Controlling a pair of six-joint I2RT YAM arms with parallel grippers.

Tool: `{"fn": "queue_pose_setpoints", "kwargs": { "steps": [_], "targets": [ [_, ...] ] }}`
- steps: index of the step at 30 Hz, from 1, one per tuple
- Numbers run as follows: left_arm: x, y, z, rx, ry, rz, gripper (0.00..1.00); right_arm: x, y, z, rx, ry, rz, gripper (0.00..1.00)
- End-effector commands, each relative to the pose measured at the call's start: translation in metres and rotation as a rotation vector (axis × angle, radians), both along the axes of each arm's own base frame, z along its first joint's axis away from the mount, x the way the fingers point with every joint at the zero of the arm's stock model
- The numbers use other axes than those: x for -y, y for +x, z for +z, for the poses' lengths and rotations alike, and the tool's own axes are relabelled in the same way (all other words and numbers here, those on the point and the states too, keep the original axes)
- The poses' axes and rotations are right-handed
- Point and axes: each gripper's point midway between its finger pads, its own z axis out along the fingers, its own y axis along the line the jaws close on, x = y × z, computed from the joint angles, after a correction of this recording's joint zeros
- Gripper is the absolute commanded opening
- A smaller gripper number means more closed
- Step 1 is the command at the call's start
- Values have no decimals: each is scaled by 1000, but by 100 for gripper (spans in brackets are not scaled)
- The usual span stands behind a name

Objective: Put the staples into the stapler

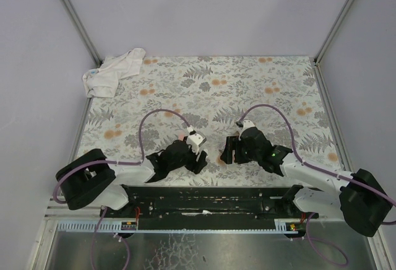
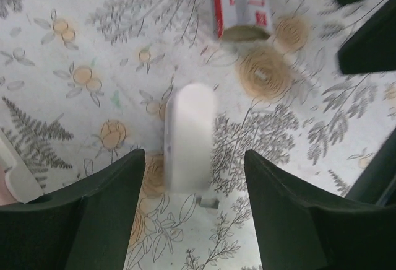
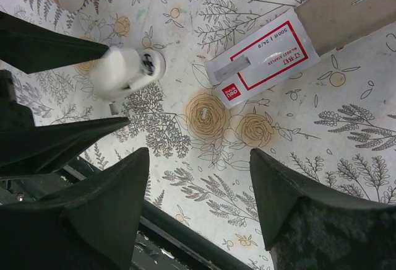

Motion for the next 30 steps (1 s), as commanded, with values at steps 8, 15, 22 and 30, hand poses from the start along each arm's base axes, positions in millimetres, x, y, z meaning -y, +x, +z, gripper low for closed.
{"fn": "queue_pose_setpoints", "kwargs": {
  "steps": [8,15,22,30],
  "targets": [
    [-14,-2,-16,-3,82,63,64,1,2,8,29,33,-19,73],
    [-11,-7,-19,-22,96,39,41,1,3,11,26,37,-30,75],
    [3,-20,-15,-39,53,-23,4,-10,6,25,-17,158,-55,99],
    [28,-41,30,-43,-197,-96,0,-36,-1,46,-134,350,-46,99]
  ]
}}
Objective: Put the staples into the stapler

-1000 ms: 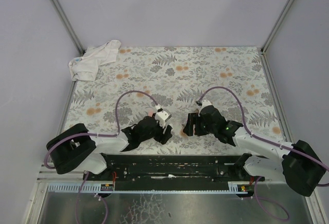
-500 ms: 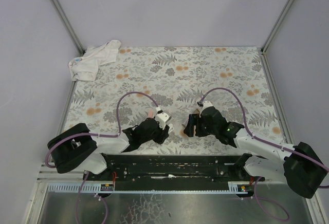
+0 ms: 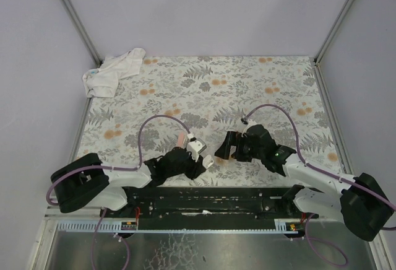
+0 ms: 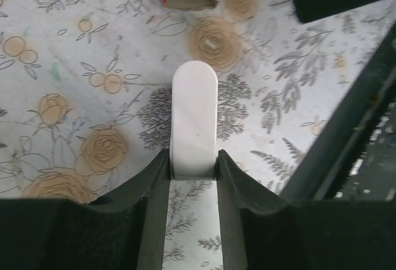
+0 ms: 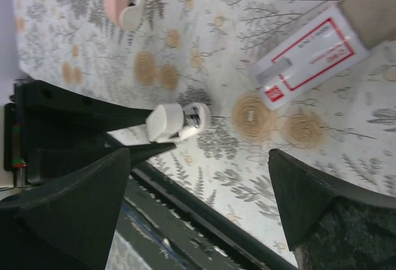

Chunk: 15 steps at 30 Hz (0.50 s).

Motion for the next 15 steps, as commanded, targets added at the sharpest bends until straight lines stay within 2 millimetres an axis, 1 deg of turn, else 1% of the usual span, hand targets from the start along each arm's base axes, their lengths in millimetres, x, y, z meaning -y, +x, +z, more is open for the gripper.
{"fn": "queue_pose_setpoints", "kwargs": {
  "steps": [1,6,13,15],
  "targets": [
    [27,-8,46,28,-216,-50,0,-30,-4,28,-70,183,40,99],
    [32,-9,66,48,-273,-59,0,-49,-12,34,-160,284,84,99],
    [33,-10,83,61,-322,-58,0,-57,-18,42,-198,340,122,100],
    [35,-10,88,67,-338,-59,0,-60,-21,42,-219,356,138,88]
  ]
}}
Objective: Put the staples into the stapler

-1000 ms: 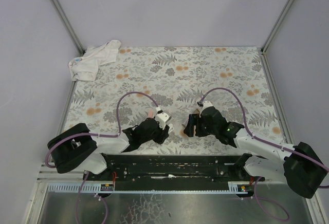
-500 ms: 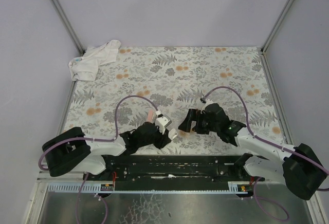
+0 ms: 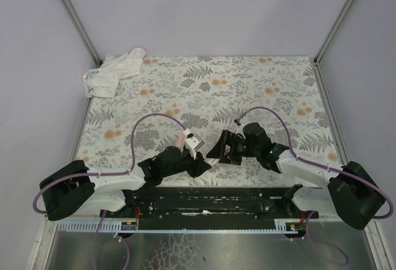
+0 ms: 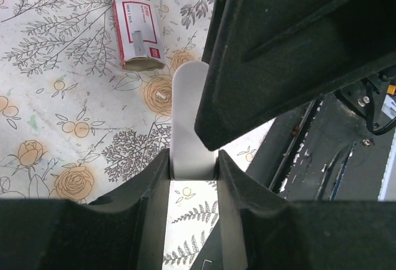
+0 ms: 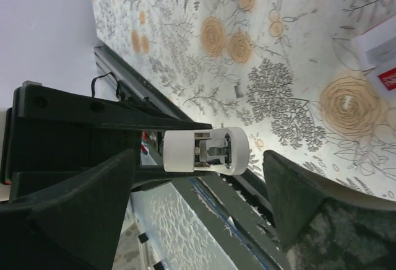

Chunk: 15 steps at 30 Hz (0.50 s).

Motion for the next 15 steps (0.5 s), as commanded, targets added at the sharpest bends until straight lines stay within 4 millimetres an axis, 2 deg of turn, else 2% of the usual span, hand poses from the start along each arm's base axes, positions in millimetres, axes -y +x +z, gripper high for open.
{"fn": "queue_pose_setpoints", "kwargs": {
  "steps": [1,2,5,6,12,13,14,15],
  "targets": [
    [13,1,34,48,-120,-10,0,-18,-3,27,-12,124,59,78],
    [13,2,35,50,-123,-5,0,-19,-4,27,-18,133,67,66],
    [14,3,39,57,-132,-1,0,-18,-5,29,-15,144,65,7],
    [14,4,40,58,-133,1,0,-17,-4,28,-14,135,58,1],
    [13,5,38,62,-122,6,0,-17,0,30,8,126,54,0],
    [13,5,37,59,-119,7,0,-18,0,32,15,128,63,6],
    [13,4,36,58,-117,5,0,-20,1,35,27,133,70,25],
    [13,5,35,58,-116,7,0,-20,2,36,35,135,72,56]
  ]
}}
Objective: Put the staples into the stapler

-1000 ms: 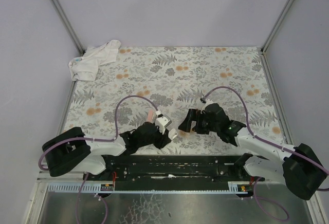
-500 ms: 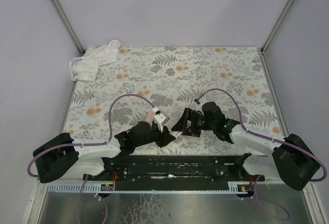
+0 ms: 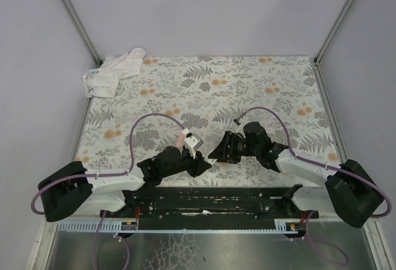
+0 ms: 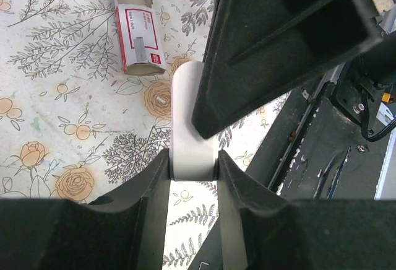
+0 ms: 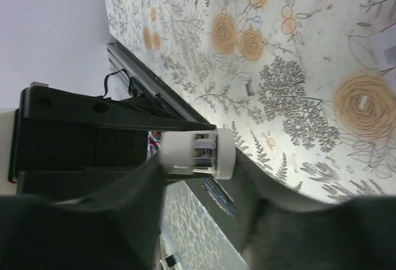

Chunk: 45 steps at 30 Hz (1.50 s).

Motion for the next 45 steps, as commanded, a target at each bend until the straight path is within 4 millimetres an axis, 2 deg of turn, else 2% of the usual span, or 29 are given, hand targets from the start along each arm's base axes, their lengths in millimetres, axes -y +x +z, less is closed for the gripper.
{"fn": "queue_pose_setpoints", "kwargs": {
  "steps": [1,2,4,11,15,16,17,18,19,20,24,25,27,28,29,34,38,41,45],
  "targets": [
    [11,6,27,58,-88,0,0,-13,5,31,88,76,49,73],
    [12,5,27,57,-87,-3,0,-12,6,32,99,74,45,84],
    [12,3,27,55,-90,-9,0,-9,7,32,114,59,30,93],
    [10,-1,30,52,-94,-15,0,3,3,28,110,34,-10,94],
    [9,-2,30,56,-89,-15,0,-2,-5,24,85,38,55,93],
    [9,-2,30,57,-88,-16,0,-4,-7,23,79,36,79,88],
    [9,-2,30,56,-85,-13,0,-5,-9,22,75,37,97,70],
    [9,-1,29,55,-80,-10,0,-5,-10,21,75,36,106,42],
    [9,0,29,54,-77,-2,0,-5,-9,20,79,30,103,7],
    [8,1,29,51,-72,8,0,-3,-8,19,87,23,93,0],
    [4,6,25,36,-50,48,0,5,-3,15,124,-24,65,0],
    [2,8,22,31,-33,62,0,6,-1,15,134,-39,63,19],
    [-3,15,11,22,15,107,0,12,5,13,166,-99,45,78],
    [-7,19,5,13,42,137,0,17,11,13,189,-143,26,94],
    [-10,24,-1,2,72,169,0,25,17,12,212,-193,2,100],
    [-28,56,-22,-93,151,315,0,70,48,28,366,-421,-119,99],
    [-44,88,-39,-136,204,424,0,104,60,31,429,-581,-185,99],
    [-53,107,-48,-148,258,489,0,115,61,32,462,-627,-201,99],
    [-61,114,-62,-168,334,533,0,120,59,25,452,-640,-215,99]
  ]
}}
